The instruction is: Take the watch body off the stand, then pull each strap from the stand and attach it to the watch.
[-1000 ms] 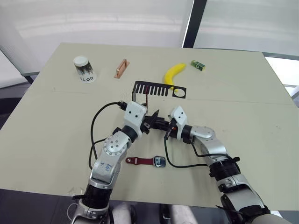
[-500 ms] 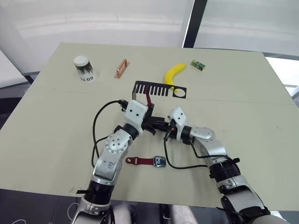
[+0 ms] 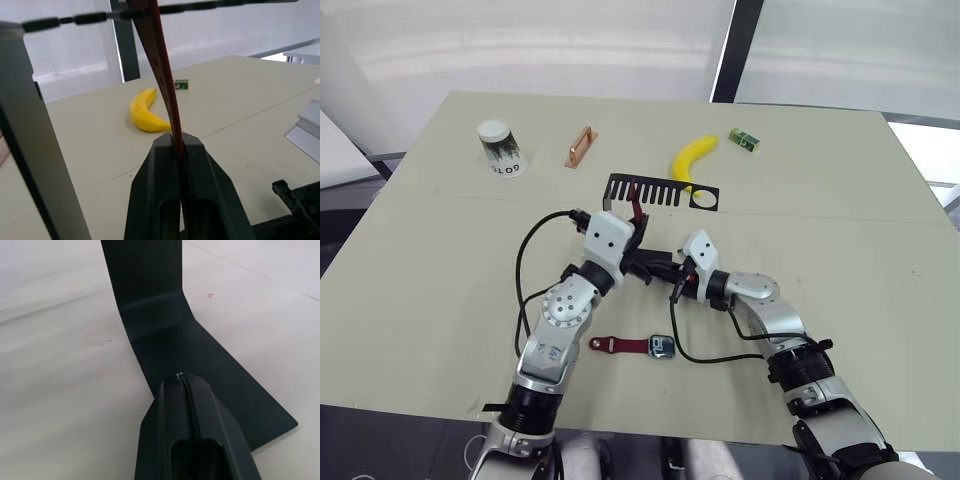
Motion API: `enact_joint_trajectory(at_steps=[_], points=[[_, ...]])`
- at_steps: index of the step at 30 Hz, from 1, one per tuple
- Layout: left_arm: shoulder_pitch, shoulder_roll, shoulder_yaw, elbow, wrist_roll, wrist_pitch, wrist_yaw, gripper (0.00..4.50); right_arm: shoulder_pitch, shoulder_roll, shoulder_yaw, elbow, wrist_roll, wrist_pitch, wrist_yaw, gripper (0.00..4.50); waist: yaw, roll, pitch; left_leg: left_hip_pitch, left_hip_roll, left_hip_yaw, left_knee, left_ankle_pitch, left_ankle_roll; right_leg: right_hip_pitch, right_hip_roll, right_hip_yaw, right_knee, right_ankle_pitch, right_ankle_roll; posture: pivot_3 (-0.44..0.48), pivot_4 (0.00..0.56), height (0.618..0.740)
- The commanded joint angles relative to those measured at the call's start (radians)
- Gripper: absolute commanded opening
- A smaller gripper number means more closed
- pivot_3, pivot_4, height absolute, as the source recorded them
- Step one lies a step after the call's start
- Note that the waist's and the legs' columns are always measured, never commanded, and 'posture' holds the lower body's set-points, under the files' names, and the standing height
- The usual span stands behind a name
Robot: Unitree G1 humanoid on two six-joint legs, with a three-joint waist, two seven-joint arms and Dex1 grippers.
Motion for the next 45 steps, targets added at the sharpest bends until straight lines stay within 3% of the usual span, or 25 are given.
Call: enact_joint_trajectory(at_steps=[1, 11, 26, 30, 34, 37, 40, 45], points=[[0.008, 0.002, 0.013, -0.065, -0.022, -0.031, -0.024, 0.04, 0.031, -0.004, 0.025, 0.012, -0.021, 0.031, 0.019, 0.0, 0.0, 0.0, 0.0, 0.0, 0.0, 0.0, 0.0, 0.0, 0.0, 0.0, 0.0, 0.0, 0.0, 0.0, 0.0, 0.0, 0.15, 0.725], [0.062, 0.03, 0.012, -0.154, -0.059, 0.023, -0.076, 0.04, 0.017, -0.007, 0.02, 0.037, -0.029, 0.03, 0.011, 0.0, 0.0, 0.0, 0.0, 0.0, 0.0, 0.0, 0.0, 0.0, 0.0, 0.0, 0.0, 0.0, 0.0, 0.0, 0.0, 0.0, 0.15, 0.725], [0.151, 0.109, 0.077, -0.205, -0.112, -0.077, -0.163, 0.04, 0.002, -0.004, 0.005, 0.067, -0.032, 0.02, -0.002, 0.0, -0.001, 0.0, 0.0, 0.0, 0.0, 0.0, 0.0, 0.0, 0.0, 0.0, 0.0, 0.0, 0.0, 0.0, 0.0, 0.0, 0.15, 0.725], [0.181, 0.163, 0.145, -0.25, -0.252, -0.076, -0.273, 0.04, 0.004, -0.002, -0.002, 0.063, -0.027, 0.017, -0.004, 0.0, -0.002, 0.0, 0.0, 0.0, 0.0, 0.0, 0.0, 0.0, 0.0, 0.0, -0.001, 0.0, 0.0, 0.0, 0.0, 0.0, 0.15, 0.725], [0.241, 0.286, 0.261, -0.299, -0.519, 0.067, -0.436, 0.04, 0.024, -0.025, -0.005, -0.004, 0.003, -0.002, 0.057, 0.0, -0.003, 0.0, 0.0, 0.0, 0.001, -0.001, -0.001, 0.0, 0.0, 0.0, 0.0, 0.0, 0.0, 0.0, -0.001, 0.0, 0.15, 0.725], [0.252, 0.432, 0.323, -0.289, -0.703, 0.217, -0.58, 0.04, 0.047, -0.055, -0.045, -0.081, 0.052, -0.006, 0.091, 0.0, -0.002, 0.0, 0.0, -0.001, 0.001, -0.001, -0.001, 0.0, 0.0, 0.0, -0.001, 0.0, -0.001, 0.0, -0.001, 0.0, 0.15, 0.725], [0.225, 0.561, 0.346, -0.227, -0.773, 0.299, -0.706, 0.04, 0.097, -0.117, -0.108, -0.21, 0.114, -0.011, 0.12, 0.0, 0.003, 0.003, 0.002, -0.002, 0.0, -0.002, -0.001, 0.0, 0.0, 0.0, -0.001, -0.001, -0.003, 0.0, -0.001, 0.0, 0.15, 0.725], [0.167, 0.646, 0.363, -0.16, -0.854, 0.382, -0.819, 0.04, 0.243, -0.284, -0.27, -0.471, 0.31, 0.191, 0.166, 0.0, 0.003, 0.004, 0.003, -0.004, 0.0, -0.004, -0.002, -0.001, 0.001, 0.0, -0.001, -0.002, -0.007, 0.0, 0.0, 0.0, 0.15, 0.725]])
